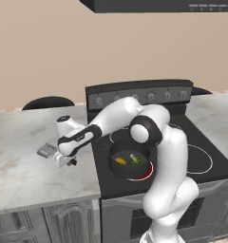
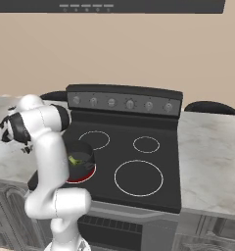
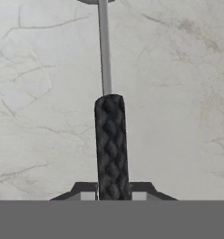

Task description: Put the broccoli and lemon in the pot. Retrieve the spatula and lightly stir the vegetables in the pot.

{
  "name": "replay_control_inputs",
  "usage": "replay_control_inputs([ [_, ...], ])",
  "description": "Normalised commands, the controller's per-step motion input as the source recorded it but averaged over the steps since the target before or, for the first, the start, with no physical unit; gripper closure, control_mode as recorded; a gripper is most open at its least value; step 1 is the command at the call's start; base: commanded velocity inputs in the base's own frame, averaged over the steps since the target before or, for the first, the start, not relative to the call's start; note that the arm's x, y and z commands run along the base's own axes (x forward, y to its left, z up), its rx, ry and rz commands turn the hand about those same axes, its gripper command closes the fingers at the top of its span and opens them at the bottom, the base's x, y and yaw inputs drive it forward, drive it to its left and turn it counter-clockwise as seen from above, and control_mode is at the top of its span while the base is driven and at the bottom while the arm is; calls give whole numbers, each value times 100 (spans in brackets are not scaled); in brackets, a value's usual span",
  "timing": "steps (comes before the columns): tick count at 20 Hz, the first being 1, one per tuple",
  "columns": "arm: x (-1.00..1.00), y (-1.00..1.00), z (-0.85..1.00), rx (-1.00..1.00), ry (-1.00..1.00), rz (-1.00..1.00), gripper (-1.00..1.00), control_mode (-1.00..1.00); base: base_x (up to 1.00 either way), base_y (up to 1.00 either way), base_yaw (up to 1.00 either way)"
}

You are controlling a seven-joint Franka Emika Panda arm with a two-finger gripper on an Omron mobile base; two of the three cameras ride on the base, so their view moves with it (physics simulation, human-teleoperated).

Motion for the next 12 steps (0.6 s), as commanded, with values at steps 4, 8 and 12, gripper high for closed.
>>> replay_control_inputs([
  [4, -32, -17, 50, 1, -2, 1, 100, -100, 0, 0, 0],
  [8, -40, -17, 76, 7, 0, 0, 100, -100, 0, 0, 0],
  [12, -40, -25, 76, 9, 0, 0, 100, -100, 0, 0, 0],
])
